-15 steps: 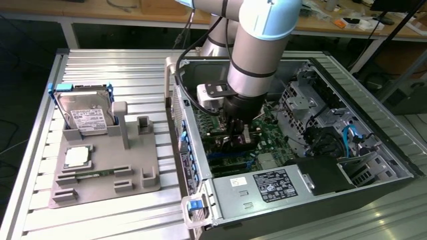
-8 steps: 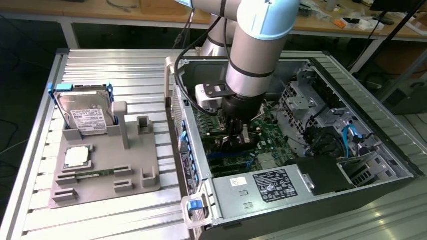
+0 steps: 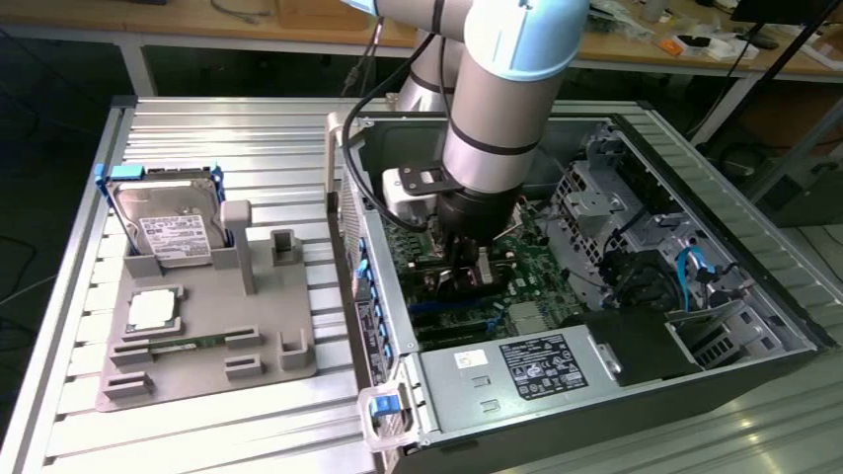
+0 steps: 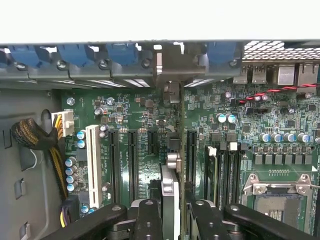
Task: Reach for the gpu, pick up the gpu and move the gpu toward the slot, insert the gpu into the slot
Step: 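Insert the gpu into the slot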
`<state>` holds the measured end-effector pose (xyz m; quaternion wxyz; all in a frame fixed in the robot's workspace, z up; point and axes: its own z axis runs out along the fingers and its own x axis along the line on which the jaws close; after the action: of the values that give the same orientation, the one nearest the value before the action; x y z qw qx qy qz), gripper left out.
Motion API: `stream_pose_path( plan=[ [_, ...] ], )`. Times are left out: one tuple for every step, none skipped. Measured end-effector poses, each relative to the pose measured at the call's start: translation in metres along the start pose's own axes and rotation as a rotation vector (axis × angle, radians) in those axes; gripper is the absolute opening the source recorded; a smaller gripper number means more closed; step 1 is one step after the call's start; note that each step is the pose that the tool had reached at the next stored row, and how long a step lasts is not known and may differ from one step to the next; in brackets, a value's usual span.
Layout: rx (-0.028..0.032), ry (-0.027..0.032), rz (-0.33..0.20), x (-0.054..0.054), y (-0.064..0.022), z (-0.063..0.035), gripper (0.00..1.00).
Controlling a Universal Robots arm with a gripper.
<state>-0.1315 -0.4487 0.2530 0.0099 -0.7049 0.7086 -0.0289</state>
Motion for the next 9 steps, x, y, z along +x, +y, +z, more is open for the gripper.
stream_pose_path(
  plan=[
    [0.0005,-0.0007,0.000,0.0008,0.0003,0.0000,0.27],
    [0.0009,-0.0016,-0.001,0.0018,0.0004,0.0000,0.27],
    [0.0013,-0.0025,-0.001,0.0029,0.0005,0.0000,0.27],
    [0.0015,-0.0031,-0.001,0.0040,0.0005,0.0001,0.27],
    [0.0016,-0.0032,-0.001,0.0047,0.0005,0.0001,0.27],
    [0.0016,-0.0032,-0.001,0.0049,0.0005,0.0001,0.27],
    [0.0016,-0.0032,-0.001,0.0049,0.0005,0.0001,0.27],
    [0.0016,-0.0032,-0.001,0.0049,0.0005,0.0001,0.27],
    [0.0015,-0.0030,-0.001,0.0049,0.0005,0.0001,0.27]
  ],
)
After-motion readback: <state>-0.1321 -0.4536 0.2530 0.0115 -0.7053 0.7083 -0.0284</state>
